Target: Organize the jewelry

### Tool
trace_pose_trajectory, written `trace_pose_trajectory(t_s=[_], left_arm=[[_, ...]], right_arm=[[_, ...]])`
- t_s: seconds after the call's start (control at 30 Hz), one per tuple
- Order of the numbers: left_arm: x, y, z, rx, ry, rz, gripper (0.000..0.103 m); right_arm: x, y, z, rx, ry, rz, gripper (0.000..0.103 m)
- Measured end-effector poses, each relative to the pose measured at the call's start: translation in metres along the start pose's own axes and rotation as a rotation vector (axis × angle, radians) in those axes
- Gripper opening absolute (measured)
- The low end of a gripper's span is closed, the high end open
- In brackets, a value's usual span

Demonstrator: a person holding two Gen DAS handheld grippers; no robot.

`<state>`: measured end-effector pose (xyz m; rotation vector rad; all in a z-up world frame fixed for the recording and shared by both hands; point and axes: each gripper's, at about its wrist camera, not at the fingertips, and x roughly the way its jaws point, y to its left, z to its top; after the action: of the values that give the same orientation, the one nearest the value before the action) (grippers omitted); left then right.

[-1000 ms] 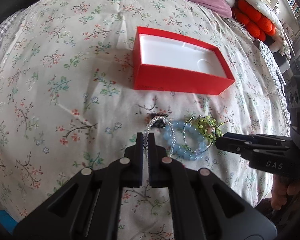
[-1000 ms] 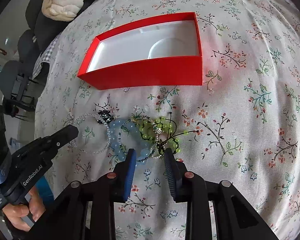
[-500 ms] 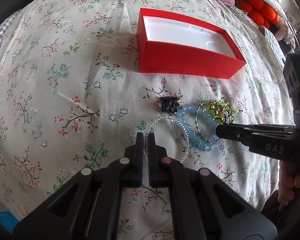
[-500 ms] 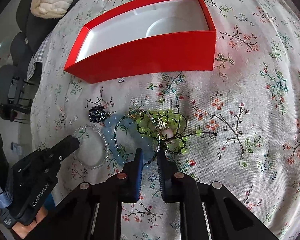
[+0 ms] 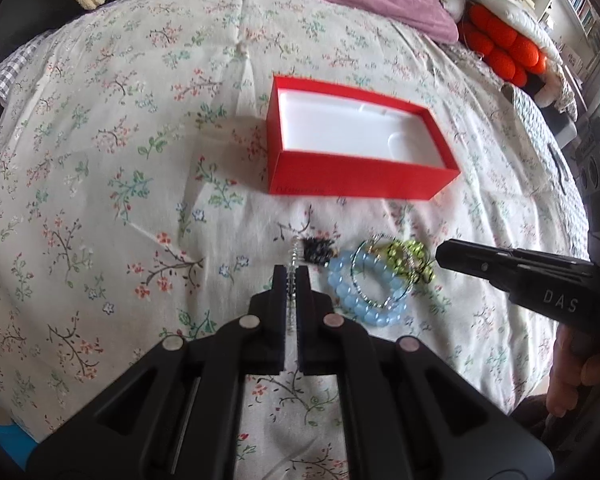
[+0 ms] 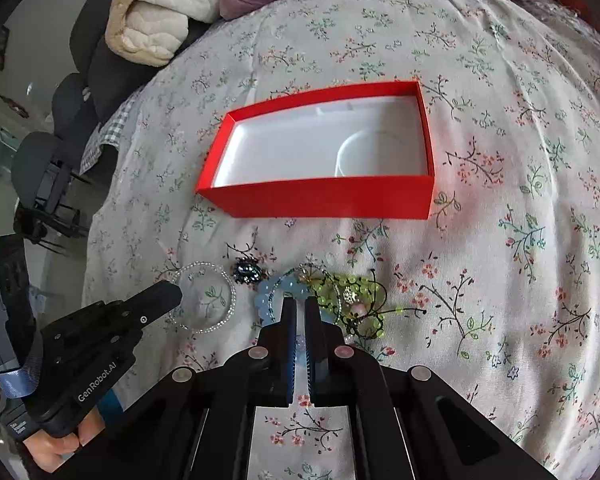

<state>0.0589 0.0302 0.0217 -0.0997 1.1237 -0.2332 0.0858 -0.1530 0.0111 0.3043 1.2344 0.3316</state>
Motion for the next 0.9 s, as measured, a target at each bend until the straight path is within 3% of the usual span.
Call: trace_pose_trajectory(t_s=[0.43, 0.57, 0.7, 0.83, 0.87, 0.9], left_arm=[[-0.022, -0.008, 0.051, -0.080, -0.114, -0.081, 0.005], [-0.016, -0.017, 0.065, -0.105, -0.131, -0.126, 0.005], [-0.014, -0.021, 0.069, -0.127, -0.135, -0.159, 0.005], [-0.011, -0.017, 0.060, -0.127, -0.110, -0.143, 0.005], [-0.009, -0.014, 0.056, -0.133, -0.095, -0.142, 0.005], [-0.008, -0.011, 0.052, -0.137, -0.086, -0.145, 0.005]], right_arm=[[-0.048, 0.012, 0.040, 0.002, -0.189, 0.047, 0.004], [-0.049, 0.012, 0.051, 0.002, -0.202, 0.061, 0.004], [-0.038, 0.007, 0.048, 0.015, -0.160, 0.043, 0.006], [-0.009, -0.009, 0.040, 0.020, -0.031, -0.002, 0.033], [-0.002, -0.011, 0.038, 0.013, -0.003, -0.014, 0.056], [0.003, -0.013, 0.036, 0.002, 0.013, -0.029, 0.065]])
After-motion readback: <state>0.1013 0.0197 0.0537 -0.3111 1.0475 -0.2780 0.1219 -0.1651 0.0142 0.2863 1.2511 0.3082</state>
